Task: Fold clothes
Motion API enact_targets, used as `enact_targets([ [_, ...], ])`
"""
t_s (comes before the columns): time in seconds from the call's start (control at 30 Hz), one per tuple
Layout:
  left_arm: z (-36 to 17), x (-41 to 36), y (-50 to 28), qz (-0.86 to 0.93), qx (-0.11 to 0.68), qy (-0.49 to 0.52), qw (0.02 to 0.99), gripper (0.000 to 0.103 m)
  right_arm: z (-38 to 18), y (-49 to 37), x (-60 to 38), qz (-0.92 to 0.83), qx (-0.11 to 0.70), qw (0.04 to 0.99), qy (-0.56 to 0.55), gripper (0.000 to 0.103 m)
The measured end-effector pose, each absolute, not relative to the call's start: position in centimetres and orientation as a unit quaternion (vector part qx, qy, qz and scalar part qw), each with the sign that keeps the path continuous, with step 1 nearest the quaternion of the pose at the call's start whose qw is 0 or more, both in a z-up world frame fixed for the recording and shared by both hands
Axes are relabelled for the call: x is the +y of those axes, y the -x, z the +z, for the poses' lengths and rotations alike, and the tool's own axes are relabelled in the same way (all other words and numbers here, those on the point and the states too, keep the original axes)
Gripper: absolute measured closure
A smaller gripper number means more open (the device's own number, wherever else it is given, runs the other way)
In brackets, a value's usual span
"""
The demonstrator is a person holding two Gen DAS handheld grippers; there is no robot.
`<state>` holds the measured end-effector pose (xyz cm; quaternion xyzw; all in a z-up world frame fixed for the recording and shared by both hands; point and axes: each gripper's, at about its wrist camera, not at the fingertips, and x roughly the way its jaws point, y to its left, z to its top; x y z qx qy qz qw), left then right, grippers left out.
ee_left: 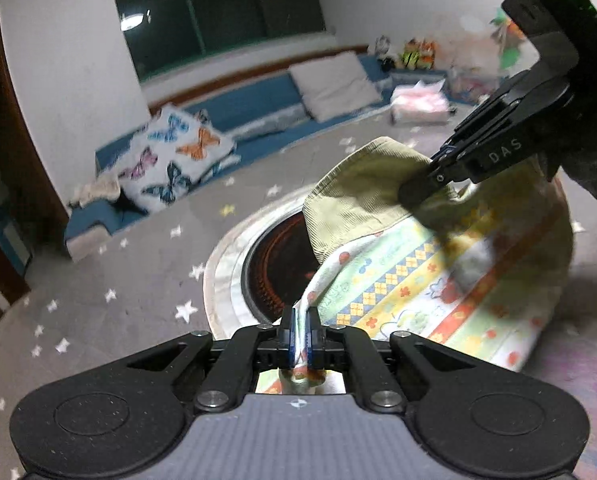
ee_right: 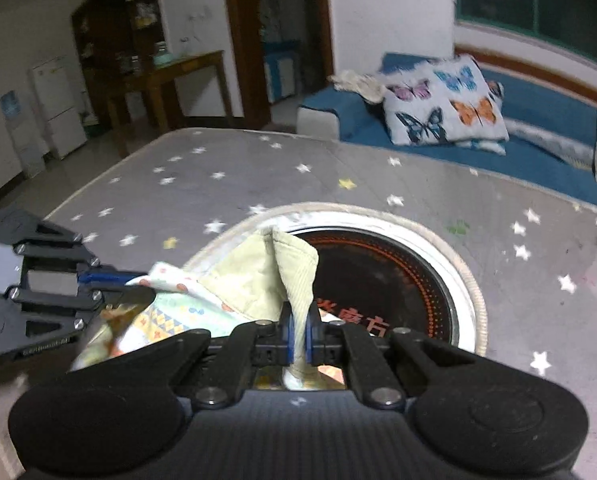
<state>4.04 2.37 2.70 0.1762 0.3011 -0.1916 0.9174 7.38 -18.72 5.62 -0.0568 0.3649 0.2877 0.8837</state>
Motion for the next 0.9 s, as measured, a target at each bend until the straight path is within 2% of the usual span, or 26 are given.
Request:
enact_targets([
  [0.13,0.8,2.5,-6.1,-0.174,0.329,-0.164,0.914,0.097,2.4,-9.7,-18.0,0.265,0.373,0.888,0.050,0.096],
  [0.3,-0.2,2.6,-6.1,-0.162,0.336,-0.160,0.914,0.097,1.4,-9.9,-19.1,0.232,0.364,0.901,0.035,0.087],
  [0.53,-0.1,3.1,-6.2,-0.146,0.337,-0.145,0.919,0.094,3.8,-5.5,-22.2,0.234,0.353,0.905,0.043,0.087],
  [0.73,0.1,2.8,-6.0,-0.136,0.337,-0.145,0.920,0.094,1.7,-4.5,-23.8,0.192,0.374,0.907,0.036,0.087],
  [0.8,0.2,2.8,-6.0,-0.137,0.337,-0.146,0.920,0.094,1.3,-4.8,-24.8,0.181,0.378,0.908,0.016,0.074],
  [0.9,0.3,2.7,-6.0,-0.135,0.337,-0.148,0.920,0.094,0.7,-5.3,-25.9,0.174,0.386,0.906,-0.002,0.072],
])
